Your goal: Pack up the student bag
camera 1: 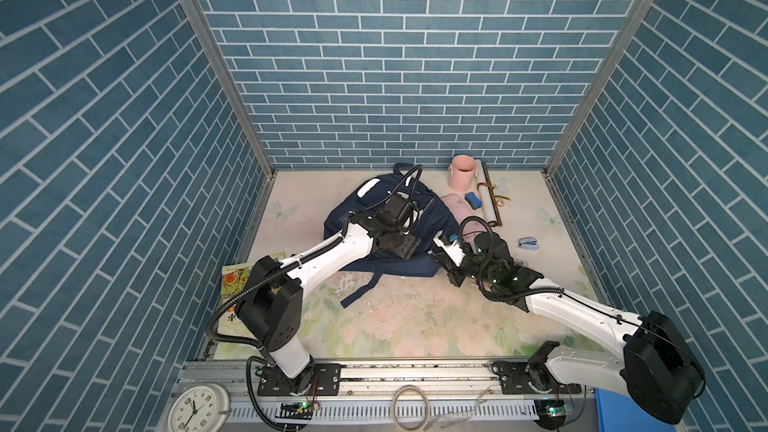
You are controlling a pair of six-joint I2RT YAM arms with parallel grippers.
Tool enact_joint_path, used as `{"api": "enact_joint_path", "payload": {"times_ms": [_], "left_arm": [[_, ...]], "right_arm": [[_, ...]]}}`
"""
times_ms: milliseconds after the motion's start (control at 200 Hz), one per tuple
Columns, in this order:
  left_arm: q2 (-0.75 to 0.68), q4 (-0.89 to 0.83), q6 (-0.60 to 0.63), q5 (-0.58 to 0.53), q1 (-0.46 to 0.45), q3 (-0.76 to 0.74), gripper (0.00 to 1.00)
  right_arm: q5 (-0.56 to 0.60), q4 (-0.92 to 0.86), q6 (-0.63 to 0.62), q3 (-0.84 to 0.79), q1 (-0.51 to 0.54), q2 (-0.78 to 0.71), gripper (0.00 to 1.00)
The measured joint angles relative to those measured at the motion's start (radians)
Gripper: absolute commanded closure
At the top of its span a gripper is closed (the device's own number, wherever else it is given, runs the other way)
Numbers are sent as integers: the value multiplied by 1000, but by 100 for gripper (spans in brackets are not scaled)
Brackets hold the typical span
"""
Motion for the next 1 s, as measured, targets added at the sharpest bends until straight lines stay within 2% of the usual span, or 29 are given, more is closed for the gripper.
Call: {"api": "enact_joint_path", "payload": {"times_ms": [190, 280, 320, 405, 490, 745, 1000], "left_arm": [[54, 18, -1, -40, -21, 0, 24], [81, 28, -10, -56, -22, 0, 33], [89, 30, -18, -64, -23, 1, 43], [103, 27, -31, -67, -29, 13, 79], [114, 23, -55, -69, -33, 34, 100], [118, -29, -163, -21, 10, 126, 100], [38, -24, -364, 129, 158, 147, 100]], "right_arm": [[0, -9, 0, -9, 0, 0, 100], [1, -17, 0, -9, 0, 0, 100], [3, -22, 0, -9, 0, 0, 100], [10, -23, 0, -9, 0, 0, 100], [22, -26, 0, -8, -3, 0, 100], [97, -72, -2, 46, -5, 0, 100], [107, -58, -27, 117, 52, 48, 100]]}}
